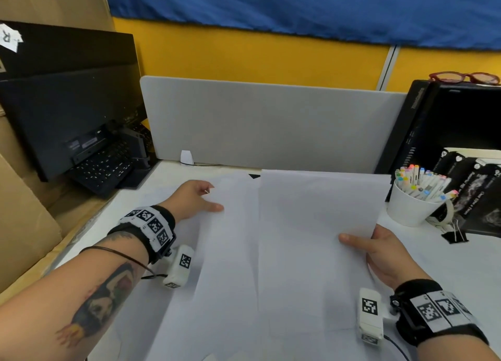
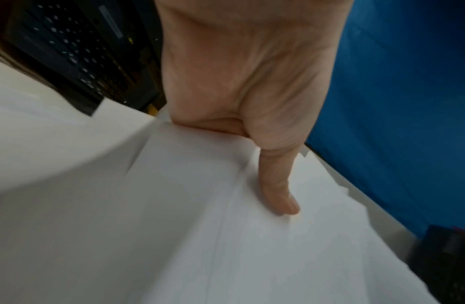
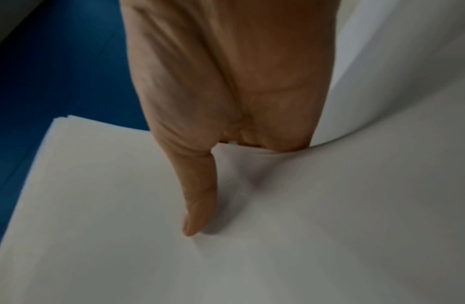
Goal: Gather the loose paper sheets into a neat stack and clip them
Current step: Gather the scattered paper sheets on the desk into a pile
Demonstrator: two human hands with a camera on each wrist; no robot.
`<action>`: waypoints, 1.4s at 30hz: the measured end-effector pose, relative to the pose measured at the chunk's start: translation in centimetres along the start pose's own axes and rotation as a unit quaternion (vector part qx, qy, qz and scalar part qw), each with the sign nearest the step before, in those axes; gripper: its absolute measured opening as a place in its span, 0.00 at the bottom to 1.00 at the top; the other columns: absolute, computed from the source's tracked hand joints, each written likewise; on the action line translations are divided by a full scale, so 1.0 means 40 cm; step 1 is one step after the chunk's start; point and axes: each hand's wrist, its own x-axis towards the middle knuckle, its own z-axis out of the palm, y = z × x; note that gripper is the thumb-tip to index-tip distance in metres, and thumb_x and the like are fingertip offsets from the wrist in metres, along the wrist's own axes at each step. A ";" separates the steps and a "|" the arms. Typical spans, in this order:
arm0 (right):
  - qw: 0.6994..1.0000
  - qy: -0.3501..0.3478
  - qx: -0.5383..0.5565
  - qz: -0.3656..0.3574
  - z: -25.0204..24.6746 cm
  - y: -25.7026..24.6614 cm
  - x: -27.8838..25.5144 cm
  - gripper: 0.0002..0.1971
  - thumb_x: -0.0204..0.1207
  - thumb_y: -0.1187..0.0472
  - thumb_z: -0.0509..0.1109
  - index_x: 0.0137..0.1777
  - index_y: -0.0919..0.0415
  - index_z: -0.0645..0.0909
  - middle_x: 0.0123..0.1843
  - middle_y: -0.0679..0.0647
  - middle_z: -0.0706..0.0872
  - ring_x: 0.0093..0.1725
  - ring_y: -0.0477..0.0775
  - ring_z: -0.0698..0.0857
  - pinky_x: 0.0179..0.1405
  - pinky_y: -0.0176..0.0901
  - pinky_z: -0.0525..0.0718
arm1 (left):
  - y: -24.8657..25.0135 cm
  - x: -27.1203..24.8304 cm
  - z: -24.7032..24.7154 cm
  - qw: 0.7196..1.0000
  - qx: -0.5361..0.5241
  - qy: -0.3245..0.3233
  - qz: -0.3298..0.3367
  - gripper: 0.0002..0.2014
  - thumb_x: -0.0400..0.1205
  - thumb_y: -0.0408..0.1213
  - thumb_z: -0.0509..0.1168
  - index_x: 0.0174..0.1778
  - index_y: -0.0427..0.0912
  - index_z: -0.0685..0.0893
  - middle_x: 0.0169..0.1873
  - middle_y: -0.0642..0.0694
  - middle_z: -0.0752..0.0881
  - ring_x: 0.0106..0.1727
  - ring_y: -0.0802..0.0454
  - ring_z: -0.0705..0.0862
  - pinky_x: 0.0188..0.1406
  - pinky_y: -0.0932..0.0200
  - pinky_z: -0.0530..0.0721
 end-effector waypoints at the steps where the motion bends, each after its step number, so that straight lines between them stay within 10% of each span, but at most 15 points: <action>1: 1.000 -0.009 0.004 -0.003 0.010 -0.002 -0.004 0.23 0.65 0.73 0.78 0.63 0.68 0.85 0.57 0.65 0.92 0.55 0.65 0.92 0.44 0.46 0.92 | 0.021 -0.002 0.000 1.000 -0.011 -0.001 0.017 0.13 0.73 0.22 0.81 0.41 0.42 0.86 0.28 0.63 0.90 0.38 0.78 0.86 0.36 0.85 0.76; 6: 1.000 -0.026 0.004 -0.015 0.057 0.002 -0.004 0.25 0.67 0.70 0.78 0.66 0.65 0.83 0.59 0.64 0.91 0.58 0.67 0.91 0.52 0.54 0.90 | 0.113 -0.005 0.001 0.992 -0.047 -0.043 0.112 0.12 0.72 0.21 0.81 0.45 0.36 0.87 0.40 0.52 0.94 0.41 0.58 0.91 0.46 0.65 0.89; 10: 0.999 -0.016 0.025 -0.020 0.084 0.006 -0.005 0.28 0.66 0.70 0.79 0.67 0.64 0.80 0.60 0.63 0.91 0.57 0.67 0.91 0.58 0.62 0.88 | 0.166 -0.008 0.024 0.985 -0.041 -0.032 0.167 0.16 0.74 0.16 0.78 0.43 0.43 0.87 0.34 0.59 0.92 0.35 0.66 0.87 0.42 0.70 0.86; 13: 0.998 0.026 0.050 -0.024 0.089 0.005 0.000 0.23 0.67 0.73 0.78 0.63 0.66 0.79 0.56 0.66 0.92 0.50 0.67 0.93 0.48 0.58 0.92 | 0.171 -0.005 0.021 0.985 -0.005 -0.008 0.175 0.24 0.71 0.22 0.82 0.55 0.52 0.86 0.48 0.60 0.90 0.42 0.65 0.88 0.46 0.68 0.85; 16: 0.994 0.046 0.098 -0.018 0.072 0.009 0.009 0.19 0.77 0.76 0.71 0.67 0.66 0.81 0.59 0.64 0.91 0.53 0.64 0.92 0.48 0.52 0.93 | 0.151 -0.001 -0.010 0.990 0.101 0.013 0.095 0.34 0.67 0.34 0.88 0.66 0.57 0.81 0.56 0.55 0.86 0.46 0.58 0.85 0.44 0.61 0.83; 19: 0.990 0.053 0.128 -0.001 0.052 0.014 0.012 0.18 0.80 0.74 0.68 0.70 0.67 0.81 0.62 0.65 0.90 0.55 0.62 0.92 0.47 0.48 0.92 | 0.109 -0.003 -0.034 0.989 0.146 -0.020 -0.001 0.23 0.71 0.38 0.86 0.60 0.50 0.87 0.49 0.49 0.88 0.46 0.54 0.85 0.35 0.63 0.79; 27: 0.979 0.048 0.198 0.020 0.043 0.024 0.021 0.20 0.83 0.71 0.65 0.75 0.64 0.77 0.68 0.64 0.87 0.67 0.66 0.86 0.61 0.56 0.88 | 0.043 -0.049 -0.023 0.973 -0.194 -0.084 -0.097 0.15 0.82 0.41 0.75 0.61 0.37 0.90 0.57 0.42 0.94 0.52 0.48 0.94 0.60 0.51 0.89; 30: 0.978 0.050 0.202 0.019 0.047 0.025 0.020 0.19 0.84 0.71 0.63 0.75 0.65 0.78 0.68 0.64 0.87 0.67 0.65 0.86 0.61 0.55 0.88 | 0.032 -0.077 -0.018 0.956 -0.091 -0.202 -0.193 0.09 0.85 0.32 0.72 0.60 0.38 0.89 0.52 0.42 0.96 0.48 0.47 0.96 0.44 0.52 0.94; 33: 0.977 0.052 0.204 0.021 0.045 0.028 0.021 0.20 0.84 0.71 0.63 0.75 0.65 0.78 0.69 0.64 0.87 0.68 0.65 0.86 0.63 0.56 0.87 | 0.006 -0.075 -0.031 0.954 0.008 -0.214 -0.209 0.26 0.70 0.24 0.83 0.65 0.33 0.87 0.52 0.39 0.95 0.52 0.41 0.94 0.50 0.44 0.94; 36: 0.977 0.053 0.207 0.023 0.044 0.028 0.022 0.20 0.84 0.70 0.63 0.76 0.64 0.77 0.70 0.64 0.86 0.70 0.66 0.85 0.67 0.60 0.83 | 0.007 -0.059 -0.031 0.977 -0.153 -0.059 -0.139 0.43 0.53 0.38 0.91 0.65 0.35 0.86 0.56 0.38 0.94 0.52 0.44 0.95 0.49 0.51 0.93; 39: 0.975 0.052 0.213 0.022 0.056 0.026 0.021 0.20 0.85 0.70 0.63 0.76 0.64 0.77 0.70 0.63 0.86 0.70 0.66 0.84 0.68 0.60 0.83 | 0.036 -0.070 0.010 0.924 -0.353 -0.012 -0.147 0.17 0.82 0.44 0.74 0.63 0.40 0.90 0.59 0.38 0.93 0.59 0.40 0.93 0.55 0.45 0.89; 42: 0.974 0.050 0.219 0.023 0.069 0.026 0.018 0.20 0.85 0.71 0.62 0.76 0.65 0.77 0.69 0.63 0.87 0.69 0.65 0.85 0.65 0.58 0.85 | 0.049 -0.100 0.064 0.893 -0.351 -0.102 -0.261 0.20 0.82 0.50 0.74 0.60 0.37 0.92 0.55 0.33 0.94 0.58 0.34 0.91 0.61 0.34 0.85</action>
